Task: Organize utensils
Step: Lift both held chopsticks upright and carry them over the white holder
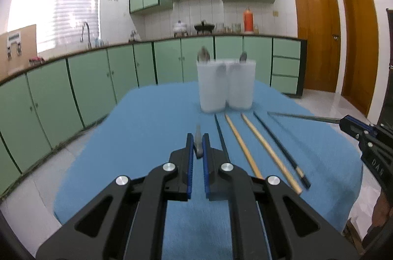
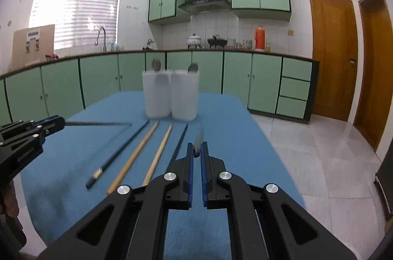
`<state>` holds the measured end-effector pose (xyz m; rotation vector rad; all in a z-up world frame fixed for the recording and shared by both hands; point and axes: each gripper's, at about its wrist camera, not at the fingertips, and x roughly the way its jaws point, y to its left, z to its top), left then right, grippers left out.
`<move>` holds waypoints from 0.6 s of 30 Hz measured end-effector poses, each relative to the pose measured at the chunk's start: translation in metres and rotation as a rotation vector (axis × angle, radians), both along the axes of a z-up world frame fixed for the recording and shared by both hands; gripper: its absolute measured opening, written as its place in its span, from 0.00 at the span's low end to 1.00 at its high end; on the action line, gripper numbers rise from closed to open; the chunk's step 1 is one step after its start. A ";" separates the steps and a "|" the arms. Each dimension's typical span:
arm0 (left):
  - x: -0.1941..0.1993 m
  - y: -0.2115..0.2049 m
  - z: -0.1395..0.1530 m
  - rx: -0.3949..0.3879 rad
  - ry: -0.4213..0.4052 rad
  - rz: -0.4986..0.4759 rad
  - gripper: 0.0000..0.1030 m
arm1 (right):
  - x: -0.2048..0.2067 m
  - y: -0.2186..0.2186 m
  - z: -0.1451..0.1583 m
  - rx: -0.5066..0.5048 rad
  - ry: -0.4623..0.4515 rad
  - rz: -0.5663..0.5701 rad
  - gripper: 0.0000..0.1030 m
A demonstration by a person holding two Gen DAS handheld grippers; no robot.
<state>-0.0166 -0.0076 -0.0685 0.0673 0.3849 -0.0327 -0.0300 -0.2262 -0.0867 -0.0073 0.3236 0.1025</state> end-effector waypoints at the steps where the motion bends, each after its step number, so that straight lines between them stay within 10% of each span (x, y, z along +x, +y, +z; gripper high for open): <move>1: -0.001 0.000 0.009 0.006 -0.023 -0.004 0.06 | 0.000 -0.002 0.006 0.004 -0.010 0.001 0.05; 18: 0.027 -0.001 0.091 -0.051 -0.124 -0.109 0.06 | 0.041 -0.023 0.105 0.044 -0.045 0.104 0.05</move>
